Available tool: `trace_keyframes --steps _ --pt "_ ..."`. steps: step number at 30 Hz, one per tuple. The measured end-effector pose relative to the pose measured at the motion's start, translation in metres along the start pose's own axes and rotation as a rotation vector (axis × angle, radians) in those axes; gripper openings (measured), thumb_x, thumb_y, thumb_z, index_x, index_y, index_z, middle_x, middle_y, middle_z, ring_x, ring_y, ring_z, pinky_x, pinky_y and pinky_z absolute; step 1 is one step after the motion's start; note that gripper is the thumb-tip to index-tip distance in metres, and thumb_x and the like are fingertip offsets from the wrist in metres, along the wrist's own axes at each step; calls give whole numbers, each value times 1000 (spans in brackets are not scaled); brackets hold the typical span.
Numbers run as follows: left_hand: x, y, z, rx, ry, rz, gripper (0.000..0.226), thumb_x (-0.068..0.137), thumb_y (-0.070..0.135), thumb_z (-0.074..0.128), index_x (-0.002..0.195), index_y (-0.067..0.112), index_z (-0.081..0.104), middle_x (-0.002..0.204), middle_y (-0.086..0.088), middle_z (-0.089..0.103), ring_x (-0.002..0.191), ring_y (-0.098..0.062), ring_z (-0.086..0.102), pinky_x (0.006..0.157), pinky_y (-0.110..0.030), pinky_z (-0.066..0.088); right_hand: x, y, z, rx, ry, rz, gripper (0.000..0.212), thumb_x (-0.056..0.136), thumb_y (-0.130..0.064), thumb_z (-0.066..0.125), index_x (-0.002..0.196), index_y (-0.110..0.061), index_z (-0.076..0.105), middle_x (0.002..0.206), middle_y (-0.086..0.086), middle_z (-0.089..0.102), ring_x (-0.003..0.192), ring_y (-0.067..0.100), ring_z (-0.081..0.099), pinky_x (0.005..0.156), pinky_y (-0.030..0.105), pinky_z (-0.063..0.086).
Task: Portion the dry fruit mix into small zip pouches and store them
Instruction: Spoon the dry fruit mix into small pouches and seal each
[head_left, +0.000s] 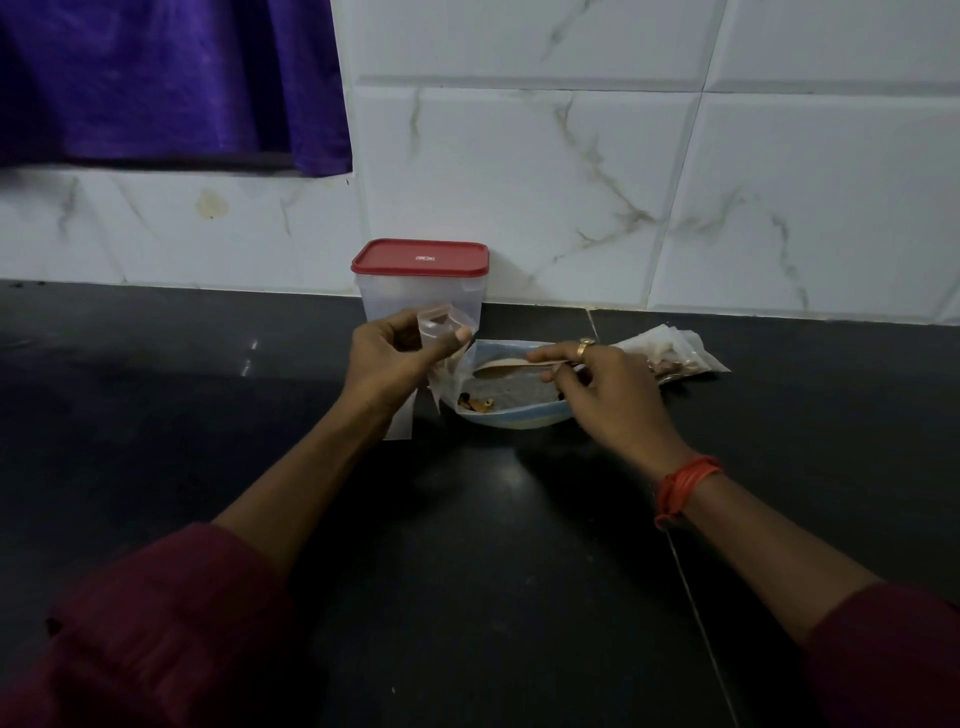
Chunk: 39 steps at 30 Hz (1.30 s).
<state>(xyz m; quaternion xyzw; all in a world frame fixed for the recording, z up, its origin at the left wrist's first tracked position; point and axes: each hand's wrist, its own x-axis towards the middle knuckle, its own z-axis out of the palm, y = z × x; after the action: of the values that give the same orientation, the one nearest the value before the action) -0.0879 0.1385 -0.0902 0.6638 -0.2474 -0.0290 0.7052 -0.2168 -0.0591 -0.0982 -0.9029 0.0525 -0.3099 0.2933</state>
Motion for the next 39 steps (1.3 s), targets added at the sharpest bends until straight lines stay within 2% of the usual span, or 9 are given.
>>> trace_keyframes --steps 4,7,13,16,19,24,27,34,39 --pt "0 -6 -1 130 -60 37 36 77 24 82 111 21 71 105 6 75 97 -1 70 72 -15 56 3 0 8 -103 -125 -100 39 99 -15 51 125 -40 67 105 -11 75 62 -3 58 62 21 48" --pt "0 -7 -2 193 -111 24 49 69 34 83 115 20 71 106 7 75 98 -1 70 75 -15 56 5 6 4 -103 -157 -108 43 98 -11 51 122 -42 68 107 -12 75 84 -7 59 79 31 53" --pt "3 -7 -9 170 -206 -80 50 68 29 81 115 21 69 105 7 74 95 0 71 76 -18 58 7 13 1 -141 -109 -122 38 90 -30 42 110 -45 70 87 -11 75 83 5 61 91 49 48" --pt "7 -8 -15 71 -261 -174 38 73 19 77 111 20 71 110 1 76 104 -11 71 90 -32 58 7 12 -1 -133 -59 -128 38 88 -34 39 106 -45 71 83 -12 73 81 7 59 90 51 46" --pt "9 -8 -20 20 -319 -216 30 83 8 71 111 18 71 113 -1 75 107 -15 70 91 -32 56 5 11 2 -136 -104 -185 39 90 -24 46 113 -43 71 94 -19 72 87 3 51 91 52 44" --pt "6 -5 -21 82 -334 -197 43 73 22 73 117 18 70 113 4 75 108 -10 69 91 -29 55 6 11 -4 -102 -113 -205 36 89 -29 45 105 -48 70 85 -19 72 85 8 55 93 48 40" --pt "7 -6 -20 114 -307 -189 32 79 24 72 111 23 71 110 5 75 106 -10 69 92 -32 55 6 13 -10 -75 -25 -186 32 89 -35 43 98 -45 72 82 -14 72 80 10 57 89 50 42" --pt "5 -4 -15 208 -303 -105 19 91 23 66 106 35 66 105 17 69 91 8 67 71 -14 52 6 15 -2 -121 -60 -129 39 88 -38 40 112 -44 70 92 -15 73 85 12 62 88 53 47" --pt "3 -4 -14 194 -331 -63 27 88 24 68 112 33 65 107 18 69 94 11 66 71 -10 54 8 17 -8 -65 4 -69 36 86 -39 40 93 -39 75 73 -13 72 73 5 67 86 49 51"
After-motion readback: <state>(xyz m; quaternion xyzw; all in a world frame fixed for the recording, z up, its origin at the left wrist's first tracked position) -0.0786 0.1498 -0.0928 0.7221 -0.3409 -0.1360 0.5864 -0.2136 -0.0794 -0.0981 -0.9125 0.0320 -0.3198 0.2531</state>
